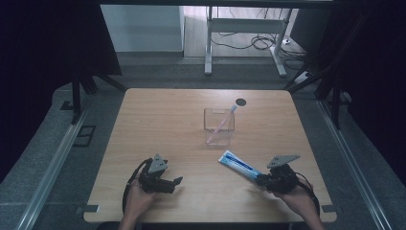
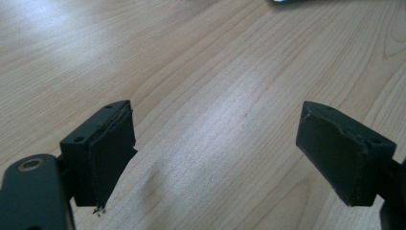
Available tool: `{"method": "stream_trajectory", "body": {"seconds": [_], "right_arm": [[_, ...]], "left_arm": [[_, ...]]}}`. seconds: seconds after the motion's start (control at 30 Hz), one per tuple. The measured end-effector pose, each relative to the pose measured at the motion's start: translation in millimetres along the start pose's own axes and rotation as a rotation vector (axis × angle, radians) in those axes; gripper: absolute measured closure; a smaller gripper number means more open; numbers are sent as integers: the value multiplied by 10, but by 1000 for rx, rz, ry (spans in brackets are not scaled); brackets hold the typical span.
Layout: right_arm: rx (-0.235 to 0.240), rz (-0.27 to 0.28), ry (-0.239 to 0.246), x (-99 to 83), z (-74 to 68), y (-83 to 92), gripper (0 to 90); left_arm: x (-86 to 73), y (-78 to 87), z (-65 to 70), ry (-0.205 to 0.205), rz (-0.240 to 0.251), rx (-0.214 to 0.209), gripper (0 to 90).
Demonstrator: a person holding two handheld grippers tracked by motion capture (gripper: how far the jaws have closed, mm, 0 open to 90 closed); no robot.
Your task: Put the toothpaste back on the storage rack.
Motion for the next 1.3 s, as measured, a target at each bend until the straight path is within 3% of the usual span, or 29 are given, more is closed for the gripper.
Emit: {"method": "stream_trajectory", "body": {"seconds": [0.27, 0.43, 0.77, 1.3], "right_arm": [[-43, -96, 22, 54, 155, -4, 616], [-42, -151, 44, 106, 157, -86, 561], [-60, -252, 89, 216, 159, -266, 513], [-65, -334, 143, 338, 118, -570, 506]], "left_arm": [[-2, -7, 1, -2, -3, -2, 135], [-5, -8, -2, 1, -3, -2, 136], [-11, -11, -5, -3, -9, -2, 136], [-38, -31, -10, 0, -34, -6, 136]]}}
Point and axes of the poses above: each handheld gripper's, and its own axes: y roughly backward along the jaws, x roughly out of its top, z roughly to its right, the point moved 6 cm from there along -y, roughly forward along the jaws, and after that the axes turned 5 degrees about -x, right-handed, at the moved point
